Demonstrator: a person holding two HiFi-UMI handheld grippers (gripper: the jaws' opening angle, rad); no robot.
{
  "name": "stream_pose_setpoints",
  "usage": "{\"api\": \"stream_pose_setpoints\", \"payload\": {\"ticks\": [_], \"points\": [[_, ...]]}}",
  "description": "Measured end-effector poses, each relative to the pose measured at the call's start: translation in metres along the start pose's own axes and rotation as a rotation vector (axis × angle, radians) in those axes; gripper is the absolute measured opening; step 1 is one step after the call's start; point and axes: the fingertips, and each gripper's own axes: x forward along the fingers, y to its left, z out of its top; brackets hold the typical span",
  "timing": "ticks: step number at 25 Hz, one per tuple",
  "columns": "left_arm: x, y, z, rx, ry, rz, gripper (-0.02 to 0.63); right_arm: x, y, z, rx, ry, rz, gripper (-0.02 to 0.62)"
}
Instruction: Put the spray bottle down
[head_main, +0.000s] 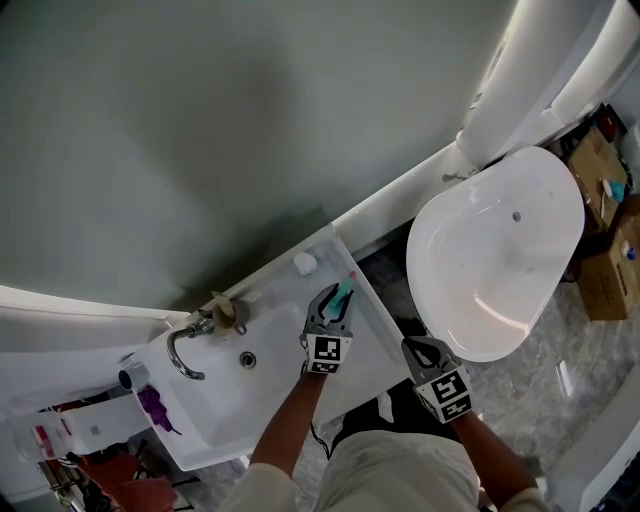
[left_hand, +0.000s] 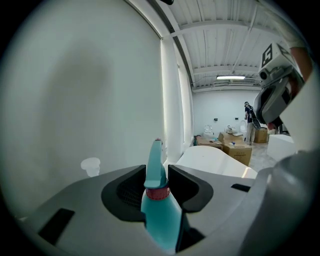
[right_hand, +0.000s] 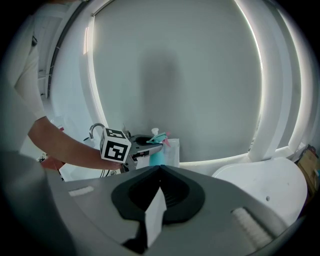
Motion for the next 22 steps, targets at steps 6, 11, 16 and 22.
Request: {"api": "stream_pose_setpoints", "payload": {"ticks": [6, 11, 16, 22], "points": [[0.002, -0.002, -0.003, 0.004, -0.036, 0.023, 0.138, 0.003, 0.000, -0.005, -0.007, 0.028, 0.013, 0.011], [0.003, -0.002, -0.003, 0.014, -0.059, 0.031, 0.140, 0.011, 0.002, -0.007, -0.003, 0.041, 0.025, 0.011], [-0.003, 0.001, -0.008, -0.006, -0.050, 0.038, 0.144, 0.018, 0.006, -0.006, -0.001, 0.044, 0.035, 0.011], [-0.004, 0.000, -0.007, 0.006, -0.028, 0.020, 0.167, 0.016, 0.003, -0.002, 0.002, 0.038, 0.025, 0.011]]}}
